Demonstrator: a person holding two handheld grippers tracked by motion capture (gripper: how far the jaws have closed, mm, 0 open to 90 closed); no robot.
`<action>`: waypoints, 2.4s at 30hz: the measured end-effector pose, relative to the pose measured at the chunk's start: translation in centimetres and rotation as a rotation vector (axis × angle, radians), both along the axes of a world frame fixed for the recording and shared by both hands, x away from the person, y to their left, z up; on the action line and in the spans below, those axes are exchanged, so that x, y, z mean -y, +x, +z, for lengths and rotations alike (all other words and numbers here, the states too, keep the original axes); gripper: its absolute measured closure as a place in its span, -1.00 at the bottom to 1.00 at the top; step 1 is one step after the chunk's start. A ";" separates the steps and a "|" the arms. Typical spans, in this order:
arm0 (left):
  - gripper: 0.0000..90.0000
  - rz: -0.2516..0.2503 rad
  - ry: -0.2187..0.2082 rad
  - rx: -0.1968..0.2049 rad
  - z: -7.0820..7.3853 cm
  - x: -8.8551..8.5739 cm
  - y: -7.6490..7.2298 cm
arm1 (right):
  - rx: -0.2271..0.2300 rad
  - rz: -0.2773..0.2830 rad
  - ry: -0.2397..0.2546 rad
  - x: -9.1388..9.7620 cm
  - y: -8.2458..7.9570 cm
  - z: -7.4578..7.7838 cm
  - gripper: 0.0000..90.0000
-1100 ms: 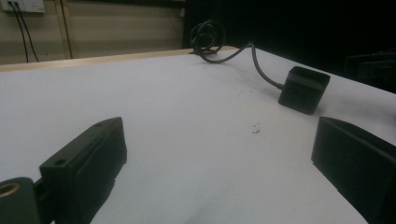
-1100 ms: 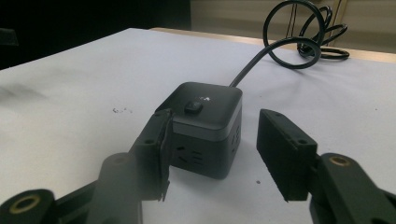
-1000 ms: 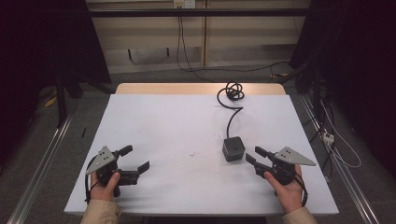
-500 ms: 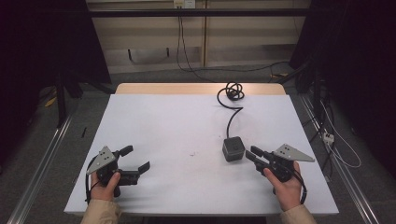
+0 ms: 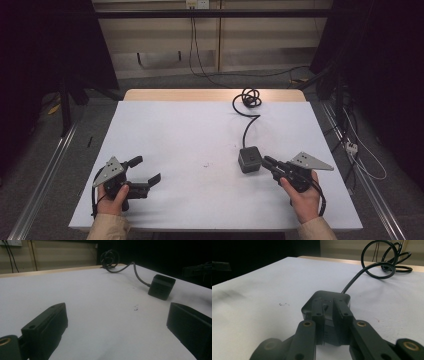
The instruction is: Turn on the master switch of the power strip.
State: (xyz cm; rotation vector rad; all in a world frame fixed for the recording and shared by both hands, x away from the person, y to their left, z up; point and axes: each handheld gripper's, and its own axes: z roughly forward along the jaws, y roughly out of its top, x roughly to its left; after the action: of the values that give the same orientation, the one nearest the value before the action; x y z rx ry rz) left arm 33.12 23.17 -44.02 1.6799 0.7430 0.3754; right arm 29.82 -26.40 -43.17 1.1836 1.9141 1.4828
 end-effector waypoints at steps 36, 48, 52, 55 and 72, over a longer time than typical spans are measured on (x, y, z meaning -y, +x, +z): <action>-0.93 -0.001 0.001 -0.003 0.0 0.0 0.0 | 0.004 0.021 -0.007 -1.2 1.3 0.3 0.98; -0.93 -0.004 -0.001 -0.003 -0.1 0.1 0.0 | -0.007 0.030 -0.040 -1.5 1.5 0.1 1.00; -0.93 -0.005 0.000 -0.004 -0.1 0.1 0.0 | -0.002 0.034 -0.055 -1.6 1.5 0.0 1.00; -0.93 -0.002 0.000 -0.005 -0.1 0.1 0.0 | -0.006 0.038 -0.055 -1.6 1.6 0.0 1.00; -0.93 -0.006 -0.005 -0.006 -0.1 0.1 0.0 | -0.004 0.041 -0.083 -2.4 2.6 0.0 1.00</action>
State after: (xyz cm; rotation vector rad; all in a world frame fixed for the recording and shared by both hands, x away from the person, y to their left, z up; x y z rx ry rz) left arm 33.16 23.09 -44.15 1.6791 0.7425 0.3643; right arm 32.42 -24.03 -43.21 1.1176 1.9932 1.4079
